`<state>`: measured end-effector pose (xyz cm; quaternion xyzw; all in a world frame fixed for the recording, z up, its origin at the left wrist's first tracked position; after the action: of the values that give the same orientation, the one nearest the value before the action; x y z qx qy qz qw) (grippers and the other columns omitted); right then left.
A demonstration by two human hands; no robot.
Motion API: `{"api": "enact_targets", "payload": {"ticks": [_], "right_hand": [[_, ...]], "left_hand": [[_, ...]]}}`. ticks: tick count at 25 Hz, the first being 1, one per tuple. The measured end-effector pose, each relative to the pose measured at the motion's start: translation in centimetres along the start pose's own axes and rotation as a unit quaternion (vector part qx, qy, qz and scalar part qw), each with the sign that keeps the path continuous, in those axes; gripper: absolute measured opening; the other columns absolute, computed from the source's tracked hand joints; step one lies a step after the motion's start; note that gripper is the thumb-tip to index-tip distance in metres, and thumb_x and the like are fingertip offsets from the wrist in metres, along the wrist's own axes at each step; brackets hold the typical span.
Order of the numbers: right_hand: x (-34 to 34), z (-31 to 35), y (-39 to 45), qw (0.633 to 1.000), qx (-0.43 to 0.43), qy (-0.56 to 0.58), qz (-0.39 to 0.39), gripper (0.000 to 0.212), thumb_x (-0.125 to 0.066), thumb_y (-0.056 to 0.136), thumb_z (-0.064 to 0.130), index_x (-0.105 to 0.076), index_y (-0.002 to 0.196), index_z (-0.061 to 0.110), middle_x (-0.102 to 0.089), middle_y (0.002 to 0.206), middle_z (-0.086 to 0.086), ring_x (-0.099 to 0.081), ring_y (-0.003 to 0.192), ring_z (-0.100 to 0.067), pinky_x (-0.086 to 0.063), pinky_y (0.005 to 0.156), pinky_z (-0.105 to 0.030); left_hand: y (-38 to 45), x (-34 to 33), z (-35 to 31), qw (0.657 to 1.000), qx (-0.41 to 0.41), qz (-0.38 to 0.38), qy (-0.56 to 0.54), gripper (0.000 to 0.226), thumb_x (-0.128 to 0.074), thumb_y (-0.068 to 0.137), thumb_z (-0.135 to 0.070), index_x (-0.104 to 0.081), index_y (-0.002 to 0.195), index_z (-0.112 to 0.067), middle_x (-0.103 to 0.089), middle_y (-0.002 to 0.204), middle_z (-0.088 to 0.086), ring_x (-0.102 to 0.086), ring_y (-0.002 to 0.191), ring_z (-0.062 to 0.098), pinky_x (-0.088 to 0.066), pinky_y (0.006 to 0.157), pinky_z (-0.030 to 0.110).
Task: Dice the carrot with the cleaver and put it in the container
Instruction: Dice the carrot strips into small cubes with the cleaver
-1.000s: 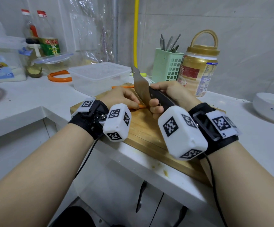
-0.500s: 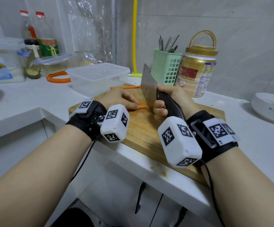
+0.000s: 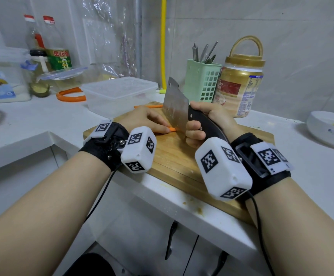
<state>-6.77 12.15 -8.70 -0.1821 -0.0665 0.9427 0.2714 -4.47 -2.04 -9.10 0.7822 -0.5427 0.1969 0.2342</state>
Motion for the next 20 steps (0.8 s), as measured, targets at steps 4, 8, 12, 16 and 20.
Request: {"api": "enact_targets", "payload": {"ticks": [4, 8, 12, 16, 20], "right_hand": [[0.1, -0.1, 0.2, 1.000, -0.016, -0.016, -0.005, 0.028, -0.041, 0.098, 0.034, -0.041, 0.080, 0.014, -0.039, 0.044, 0.000, -0.034, 0.030, -0.013, -0.023, 0.043, -0.018], [0.2, 0.1, 0.4, 0.999, -0.041, -0.013, -0.013, 0.022, -0.044, 0.097, 0.032, -0.040, 0.089, 0.012, -0.039, 0.044, -0.001, -0.035, 0.029, -0.013, -0.027, 0.040, -0.011], [-0.1, -0.2, 0.9, 0.997, -0.036, -0.050, -0.034, 0.024, -0.049, 0.096, 0.031, -0.036, 0.102, 0.011, -0.040, 0.045, -0.003, -0.036, 0.030, -0.014, -0.032, 0.036, -0.013], [-0.4, -0.5, 1.1, 0.997, -0.031, -0.064, -0.026, 0.024, -0.046, 0.096, 0.034, -0.036, 0.096, 0.012, -0.041, 0.045, -0.002, -0.035, 0.031, -0.015, -0.031, 0.036, -0.015], [0.4, -0.2, 0.7, 1.000, -0.023, -0.015, -0.011, 0.025, -0.041, 0.097, 0.033, -0.038, 0.084, 0.012, -0.039, 0.045, -0.001, -0.035, 0.031, -0.014, -0.025, 0.041, -0.017]], "left_hand": [[0.0, 0.0, -0.1, 1.000, -0.003, -0.002, -0.005, 0.008, -0.082, 0.075, -0.024, -0.079, 0.082, -0.027, -0.075, 0.093, -0.007, -0.066, 0.100, 0.011, -0.047, 0.102, 0.033], [0.0, 0.0, -0.1, 1.000, 0.000, -0.002, 0.000, 0.008, -0.082, 0.076, -0.023, -0.079, 0.082, -0.028, -0.075, 0.092, -0.011, -0.066, 0.098, 0.006, -0.046, 0.098, 0.027], [0.0, -0.1, -0.4, 1.000, -0.011, -0.001, -0.016, 0.012, -0.081, 0.077, -0.019, -0.078, 0.075, -0.030, -0.075, 0.088, -0.011, -0.065, 0.090, 0.001, -0.046, 0.093, 0.021], [0.2, -0.2, 0.2, 1.000, 0.012, 0.011, 0.005, 0.012, -0.078, 0.073, -0.021, -0.076, 0.081, -0.029, -0.069, 0.072, -0.012, -0.061, 0.075, 0.003, -0.047, 0.081, 0.025], [0.2, 0.3, 0.3, 0.999, 0.024, -0.022, 0.002, 0.018, -0.078, 0.077, -0.010, -0.074, 0.086, -0.024, -0.063, 0.064, -0.014, -0.058, 0.068, 0.003, -0.046, 0.077, 0.022]]}}
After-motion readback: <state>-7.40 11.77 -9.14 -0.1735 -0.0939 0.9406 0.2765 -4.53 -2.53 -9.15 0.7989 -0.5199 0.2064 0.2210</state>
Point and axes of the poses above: each hand's wrist, its own y-axis towards the middle knuckle, its own x-axis out of the back of the hand, z = x × y, the point moved 10 cm from there along y, towards the middle knuckle
